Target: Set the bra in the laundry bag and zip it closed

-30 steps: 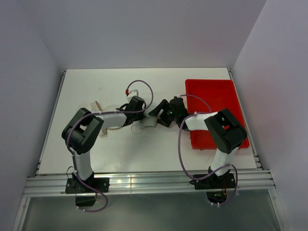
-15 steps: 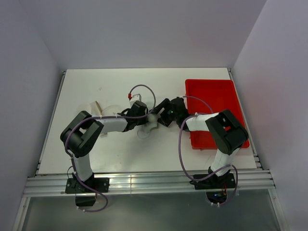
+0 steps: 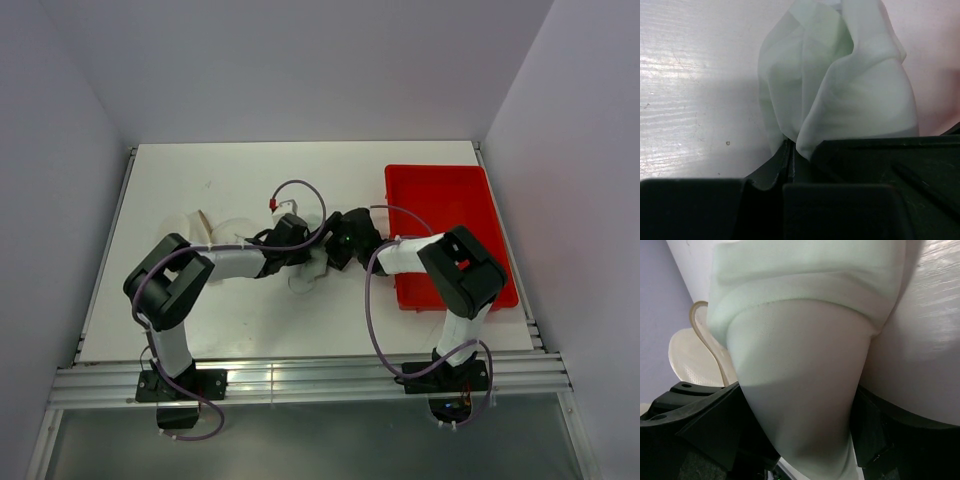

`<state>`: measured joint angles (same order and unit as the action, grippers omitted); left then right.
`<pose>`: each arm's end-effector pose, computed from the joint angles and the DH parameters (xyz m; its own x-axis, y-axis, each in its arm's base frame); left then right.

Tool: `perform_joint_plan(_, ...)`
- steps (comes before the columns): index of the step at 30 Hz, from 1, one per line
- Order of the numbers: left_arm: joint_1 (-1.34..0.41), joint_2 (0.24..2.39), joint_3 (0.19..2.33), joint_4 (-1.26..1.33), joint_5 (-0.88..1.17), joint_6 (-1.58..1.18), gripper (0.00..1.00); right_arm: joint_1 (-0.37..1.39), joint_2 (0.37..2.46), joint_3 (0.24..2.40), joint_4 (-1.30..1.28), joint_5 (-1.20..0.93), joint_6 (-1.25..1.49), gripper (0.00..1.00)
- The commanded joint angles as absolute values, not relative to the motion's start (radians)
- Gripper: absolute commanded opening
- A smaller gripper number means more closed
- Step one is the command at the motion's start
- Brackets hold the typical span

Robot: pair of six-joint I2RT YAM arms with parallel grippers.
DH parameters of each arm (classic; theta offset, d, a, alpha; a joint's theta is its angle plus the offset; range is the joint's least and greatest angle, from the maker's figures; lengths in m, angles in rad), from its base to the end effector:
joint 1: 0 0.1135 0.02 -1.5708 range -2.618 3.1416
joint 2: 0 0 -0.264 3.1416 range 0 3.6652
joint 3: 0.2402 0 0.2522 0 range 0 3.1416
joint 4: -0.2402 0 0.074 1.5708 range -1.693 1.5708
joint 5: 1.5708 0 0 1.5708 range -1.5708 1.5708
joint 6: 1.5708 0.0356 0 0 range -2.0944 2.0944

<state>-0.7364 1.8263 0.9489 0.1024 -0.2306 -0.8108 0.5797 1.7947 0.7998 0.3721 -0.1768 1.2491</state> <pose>0.2774 -0.2405 0.1429 -0.7434 -0.2785 -0.6081 -0.0086 0.9131 -0.4077 0.2902 0.1975 0.1345 -0.7792 0.6061 -0.1595 0.2547 0.5388 0.8030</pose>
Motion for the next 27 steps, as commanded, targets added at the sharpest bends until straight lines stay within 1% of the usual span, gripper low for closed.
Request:
perform_joint_plan(1,-0.755,1.829,0.933,-0.011,-0.16,-0.821,0.0,0.61,1.818,0.827,0.37,-0.17,1.259,0.82)
perform_joint_plan(10,-0.753,1.787,0.934,-0.029,-0.179,-0.83,0.0,0.591,1.763,0.764,0.33,-0.109,1.249,0.82)
perform_joint_plan(16,-0.752,1.743,0.905,-0.06,-0.21,-0.834,0.0,0.561,1.695,0.765,0.293,-0.075,1.19,0.82)
perform_joint_plan(22,-0.749,1.738,0.884,-0.063,-0.213,-0.838,0.0,0.56,1.597,0.791,0.168,-0.026,1.154,0.83)
perform_joint_plan(25,-0.749,1.721,0.868,-0.063,-0.224,-0.841,0.0,0.56,1.583,0.842,0.065,-0.005,1.1,0.83)
perform_joint_plan(27,-0.749,1.694,0.861,-0.075,-0.248,-0.836,0.0,0.56,1.577,0.865,0.045,-0.002,1.05,0.83)
